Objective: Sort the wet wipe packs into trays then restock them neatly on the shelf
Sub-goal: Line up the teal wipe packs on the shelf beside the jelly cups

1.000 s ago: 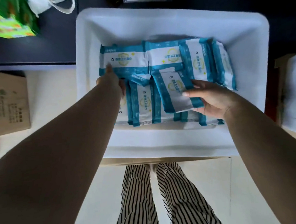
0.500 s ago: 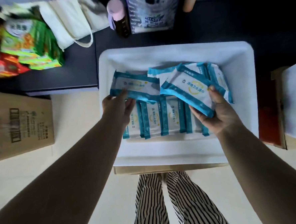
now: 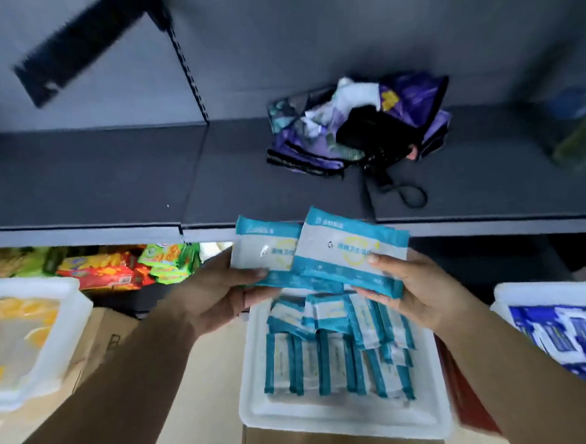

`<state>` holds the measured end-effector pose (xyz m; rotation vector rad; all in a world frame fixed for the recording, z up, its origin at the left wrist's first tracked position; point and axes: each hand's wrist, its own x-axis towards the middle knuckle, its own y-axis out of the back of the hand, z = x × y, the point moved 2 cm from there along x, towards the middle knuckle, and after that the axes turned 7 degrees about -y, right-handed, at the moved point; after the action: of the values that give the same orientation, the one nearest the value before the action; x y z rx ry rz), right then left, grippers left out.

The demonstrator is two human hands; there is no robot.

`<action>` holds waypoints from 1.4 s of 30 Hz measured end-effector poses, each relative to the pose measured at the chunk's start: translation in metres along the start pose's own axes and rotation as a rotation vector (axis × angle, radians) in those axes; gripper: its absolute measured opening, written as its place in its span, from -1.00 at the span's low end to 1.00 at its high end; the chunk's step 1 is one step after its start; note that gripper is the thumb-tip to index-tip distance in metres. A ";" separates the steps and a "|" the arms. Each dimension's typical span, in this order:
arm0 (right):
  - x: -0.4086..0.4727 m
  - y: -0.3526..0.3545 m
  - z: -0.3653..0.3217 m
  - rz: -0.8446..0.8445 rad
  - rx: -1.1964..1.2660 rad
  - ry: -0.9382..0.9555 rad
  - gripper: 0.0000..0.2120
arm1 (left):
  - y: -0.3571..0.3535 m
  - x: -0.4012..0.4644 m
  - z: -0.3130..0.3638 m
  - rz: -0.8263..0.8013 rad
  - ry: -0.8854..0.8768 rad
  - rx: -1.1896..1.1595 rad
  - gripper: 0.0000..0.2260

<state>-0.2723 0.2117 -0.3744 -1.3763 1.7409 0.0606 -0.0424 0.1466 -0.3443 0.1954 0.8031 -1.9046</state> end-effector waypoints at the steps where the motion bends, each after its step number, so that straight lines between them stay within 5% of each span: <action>1: -0.015 -0.012 -0.014 -0.021 0.025 0.023 -0.76 | -0.010 -0.012 0.021 -0.028 -0.034 0.017 -0.46; 4: -0.051 -0.047 -0.050 -0.086 0.065 0.081 -0.80 | -0.040 -0.047 0.070 -0.078 -0.124 0.078 -0.36; 11: -0.134 -0.117 -0.131 -0.250 0.015 0.340 -0.83 | -0.109 -0.120 0.164 -0.033 -0.355 0.222 -0.68; 23: -0.189 -0.157 -0.225 -0.224 -0.061 0.694 -0.75 | -0.137 -0.122 0.264 0.033 -0.623 0.339 -0.74; 29: -0.176 -0.194 -0.294 -0.064 -0.172 0.897 -0.79 | -0.122 -0.092 0.353 0.132 -0.956 0.269 -0.76; 35: -0.103 -0.252 -0.350 0.127 -0.257 0.860 -0.81 | -0.077 -0.047 0.408 0.615 -1.293 0.622 -0.72; 42: -0.034 -0.312 -0.396 0.278 -0.357 0.814 -0.70 | -0.056 -0.016 0.424 0.626 -1.413 0.685 -0.78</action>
<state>-0.2587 -0.0903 0.0302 -1.5113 2.7012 -0.0486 0.0061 -0.0853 0.0124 -0.4259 -0.7865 -1.1748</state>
